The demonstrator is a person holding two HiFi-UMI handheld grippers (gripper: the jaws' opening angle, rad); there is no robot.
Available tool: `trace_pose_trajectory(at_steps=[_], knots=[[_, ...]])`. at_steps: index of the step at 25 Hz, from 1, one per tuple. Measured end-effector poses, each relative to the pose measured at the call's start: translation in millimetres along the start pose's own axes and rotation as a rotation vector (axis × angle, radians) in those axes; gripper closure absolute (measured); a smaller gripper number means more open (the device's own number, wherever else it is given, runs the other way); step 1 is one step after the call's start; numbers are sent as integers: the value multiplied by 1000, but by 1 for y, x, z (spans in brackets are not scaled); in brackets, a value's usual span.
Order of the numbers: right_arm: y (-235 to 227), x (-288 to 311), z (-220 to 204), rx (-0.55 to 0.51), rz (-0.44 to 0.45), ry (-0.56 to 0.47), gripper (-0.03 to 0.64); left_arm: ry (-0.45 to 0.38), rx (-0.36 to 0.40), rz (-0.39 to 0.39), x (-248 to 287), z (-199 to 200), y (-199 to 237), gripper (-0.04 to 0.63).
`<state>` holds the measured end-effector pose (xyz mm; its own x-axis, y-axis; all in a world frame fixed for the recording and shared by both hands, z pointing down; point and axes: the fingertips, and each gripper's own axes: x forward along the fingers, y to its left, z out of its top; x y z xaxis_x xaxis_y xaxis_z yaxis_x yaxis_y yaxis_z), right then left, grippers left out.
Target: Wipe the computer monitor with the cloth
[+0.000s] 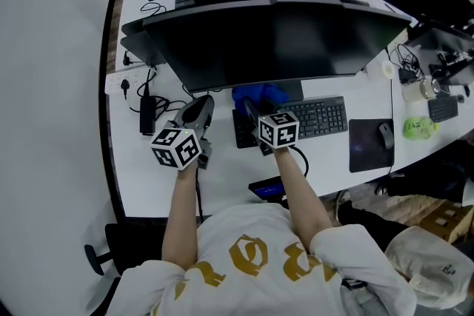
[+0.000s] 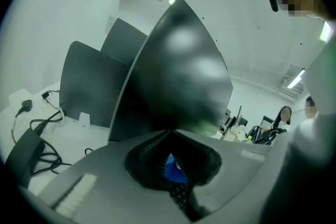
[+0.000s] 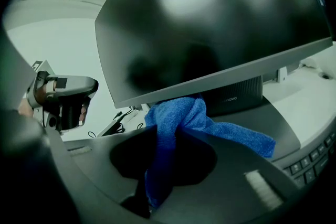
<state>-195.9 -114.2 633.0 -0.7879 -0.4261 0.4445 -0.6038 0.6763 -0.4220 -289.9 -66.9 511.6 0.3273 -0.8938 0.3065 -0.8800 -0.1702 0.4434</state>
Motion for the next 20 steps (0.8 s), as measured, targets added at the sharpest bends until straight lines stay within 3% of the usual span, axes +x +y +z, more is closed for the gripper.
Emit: trace_pose_trajectory(at_steps=[20], knots=[[53,32,-9,-52,69,37,522,-25,-19,57,-35,0,39,595]])
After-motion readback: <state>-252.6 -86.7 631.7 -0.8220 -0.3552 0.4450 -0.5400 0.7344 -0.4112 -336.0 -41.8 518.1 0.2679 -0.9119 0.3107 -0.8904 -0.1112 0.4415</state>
